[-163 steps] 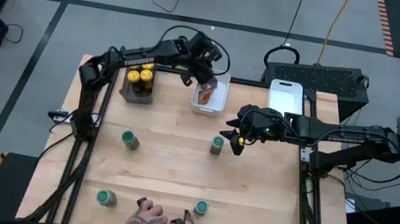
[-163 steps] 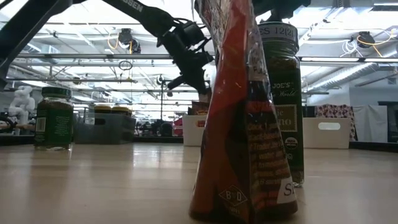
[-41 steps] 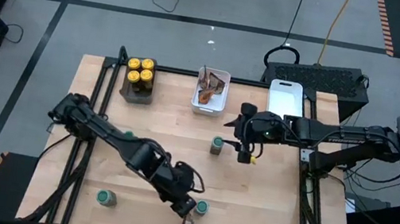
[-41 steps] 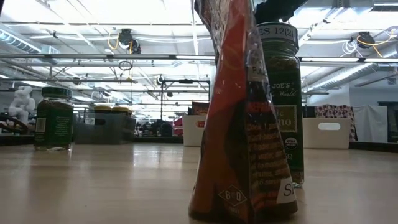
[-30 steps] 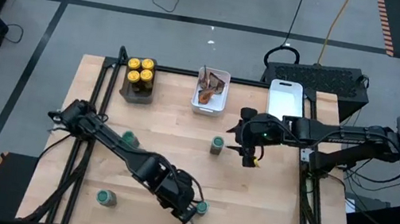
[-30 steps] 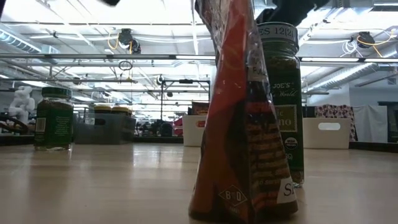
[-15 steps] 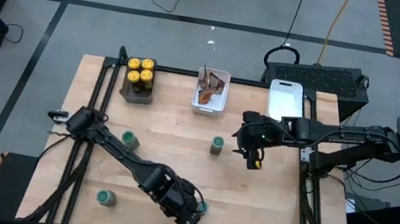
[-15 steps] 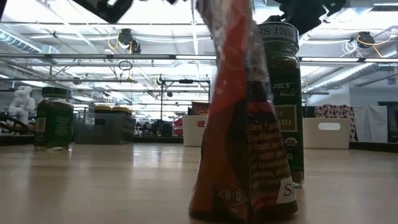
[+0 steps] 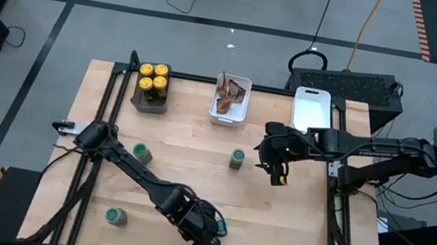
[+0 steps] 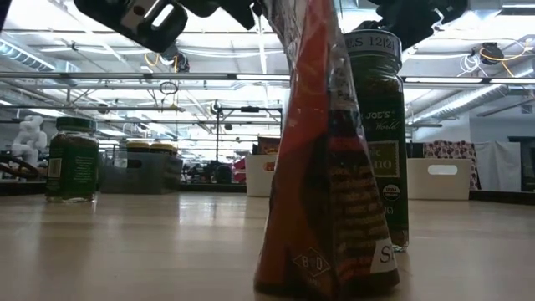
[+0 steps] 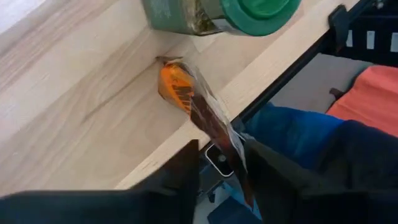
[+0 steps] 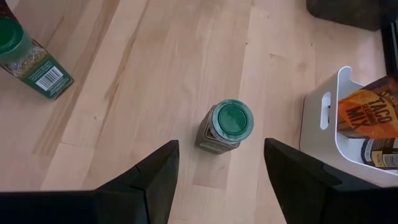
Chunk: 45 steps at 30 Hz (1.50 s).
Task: Sort spices by type
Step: Put the orange seasoning pack into the left white bin
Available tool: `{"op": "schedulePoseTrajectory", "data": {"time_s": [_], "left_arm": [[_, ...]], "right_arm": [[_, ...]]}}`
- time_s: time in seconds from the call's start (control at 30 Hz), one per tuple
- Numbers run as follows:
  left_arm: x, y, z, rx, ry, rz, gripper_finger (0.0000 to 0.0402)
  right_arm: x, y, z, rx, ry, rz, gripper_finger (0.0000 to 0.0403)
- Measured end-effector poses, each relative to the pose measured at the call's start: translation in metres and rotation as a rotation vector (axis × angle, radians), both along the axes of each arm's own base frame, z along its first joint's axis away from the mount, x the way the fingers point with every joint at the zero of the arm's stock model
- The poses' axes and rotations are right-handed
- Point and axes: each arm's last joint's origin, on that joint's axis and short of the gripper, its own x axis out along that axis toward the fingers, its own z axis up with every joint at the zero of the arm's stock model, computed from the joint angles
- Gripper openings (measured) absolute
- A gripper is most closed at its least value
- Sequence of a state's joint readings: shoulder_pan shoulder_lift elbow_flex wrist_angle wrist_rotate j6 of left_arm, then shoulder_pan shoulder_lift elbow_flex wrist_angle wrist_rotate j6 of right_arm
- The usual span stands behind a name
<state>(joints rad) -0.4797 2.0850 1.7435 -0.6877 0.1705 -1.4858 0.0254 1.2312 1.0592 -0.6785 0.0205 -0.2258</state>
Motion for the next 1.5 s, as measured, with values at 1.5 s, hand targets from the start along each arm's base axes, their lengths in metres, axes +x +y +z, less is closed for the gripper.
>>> {"op": "schedulePoseTrajectory", "data": {"time_s": [1.5], "left_arm": [[-0.086,0.364,0.147,0.92,-0.409,-0.565,0.0]], "right_arm": [[0.022,-0.028,0.03,0.325,-0.431,-0.493,0.0219]]}}
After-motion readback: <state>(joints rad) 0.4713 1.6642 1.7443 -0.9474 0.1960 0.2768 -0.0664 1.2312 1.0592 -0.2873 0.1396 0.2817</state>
